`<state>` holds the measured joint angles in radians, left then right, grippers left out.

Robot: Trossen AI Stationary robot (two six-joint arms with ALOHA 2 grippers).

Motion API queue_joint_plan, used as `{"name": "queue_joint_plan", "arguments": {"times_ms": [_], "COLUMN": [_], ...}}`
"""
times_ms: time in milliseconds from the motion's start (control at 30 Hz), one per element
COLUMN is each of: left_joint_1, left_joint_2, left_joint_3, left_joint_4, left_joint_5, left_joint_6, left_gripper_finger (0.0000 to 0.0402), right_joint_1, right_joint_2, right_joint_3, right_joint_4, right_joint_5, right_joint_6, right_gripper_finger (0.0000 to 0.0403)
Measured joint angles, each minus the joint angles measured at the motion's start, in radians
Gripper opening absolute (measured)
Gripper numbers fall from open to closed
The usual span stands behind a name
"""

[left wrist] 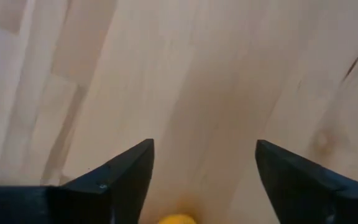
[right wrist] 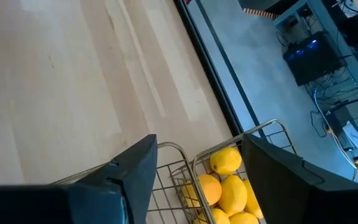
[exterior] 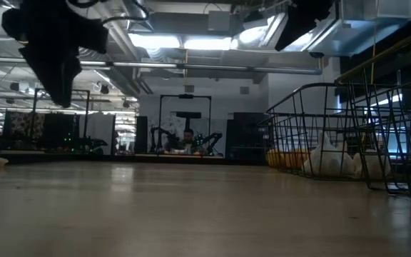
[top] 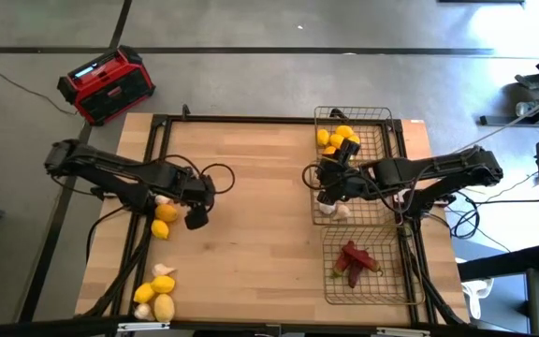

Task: Sort produce into baskets
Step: Put the yellow lemon into the top wire basket

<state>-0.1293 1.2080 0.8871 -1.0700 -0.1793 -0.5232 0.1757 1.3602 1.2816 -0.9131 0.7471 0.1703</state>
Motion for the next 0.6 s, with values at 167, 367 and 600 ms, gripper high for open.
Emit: {"name": "queue_joint_plan", "arguments": {"times_ms": [167,367,600], "left_joint_1": [-0.004,-0.039,-0.043], "left_joint_2": [0.038,0.065,0.103], "left_joint_3": [0.000,-0.004,-0.060], "left_joint_4": [-0.115,-0.201,-0.248], "left_joint_5": [0.082,0.096,0.163], "left_joint_6": [-0.037,-0.023,-0.006], "left_gripper_finger": [0.0309,0.0311,0.0311], "right_joint_1": [0.000,0.000,0.000], "right_joint_2": [0.000,0.000,0.000], "right_joint_3": [0.000,0.000,0.000], "right_joint_4": [0.000,-0.001,-0.001], "right_joint_5": [0.000,0.000,-0.009], "right_joint_6": [-0.001,-0.003,-0.003], "right_gripper_finger": [0.0232,0.0232,0.0232]}}
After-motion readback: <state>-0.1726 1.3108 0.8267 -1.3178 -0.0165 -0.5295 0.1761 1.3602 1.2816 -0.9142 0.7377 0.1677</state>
